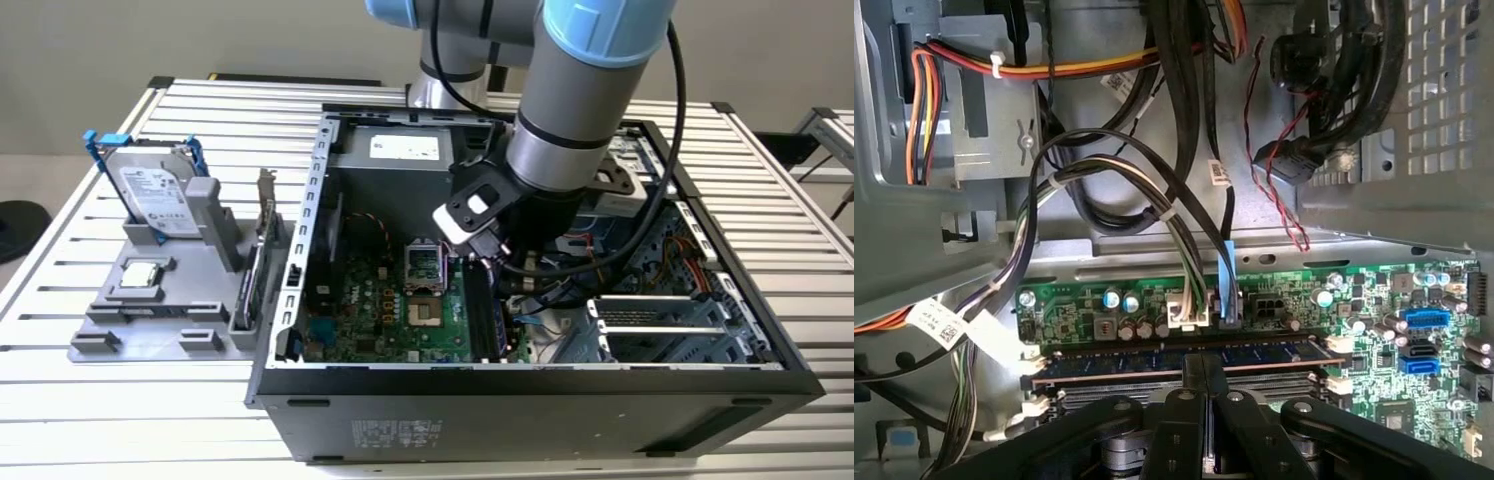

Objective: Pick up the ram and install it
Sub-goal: 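Press down the ram until it locks into place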

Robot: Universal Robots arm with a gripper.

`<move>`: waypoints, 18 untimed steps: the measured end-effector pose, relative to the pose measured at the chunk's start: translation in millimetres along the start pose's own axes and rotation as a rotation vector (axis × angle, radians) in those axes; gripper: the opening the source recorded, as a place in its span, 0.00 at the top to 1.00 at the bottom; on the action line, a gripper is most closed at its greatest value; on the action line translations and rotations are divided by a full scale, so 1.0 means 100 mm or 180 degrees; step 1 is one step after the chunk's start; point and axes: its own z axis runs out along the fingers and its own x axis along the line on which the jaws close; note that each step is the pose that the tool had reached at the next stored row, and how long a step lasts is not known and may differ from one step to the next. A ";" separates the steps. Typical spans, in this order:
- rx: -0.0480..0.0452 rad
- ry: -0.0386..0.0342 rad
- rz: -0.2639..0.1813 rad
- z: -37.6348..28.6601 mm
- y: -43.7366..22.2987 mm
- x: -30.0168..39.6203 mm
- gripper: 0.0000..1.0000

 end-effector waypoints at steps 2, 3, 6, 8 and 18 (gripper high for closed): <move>0.0000 0.0000 0.0000 0.012 0.000 0.005 1.00; 0.0000 0.0000 0.0000 0.017 0.000 0.006 1.00; 0.0000 0.0000 0.0000 0.036 0.001 0.007 1.00; 0.0000 -0.0001 0.0000 0.042 0.000 0.006 1.00; 0.0002 0.0000 0.0000 0.052 0.001 0.008 1.00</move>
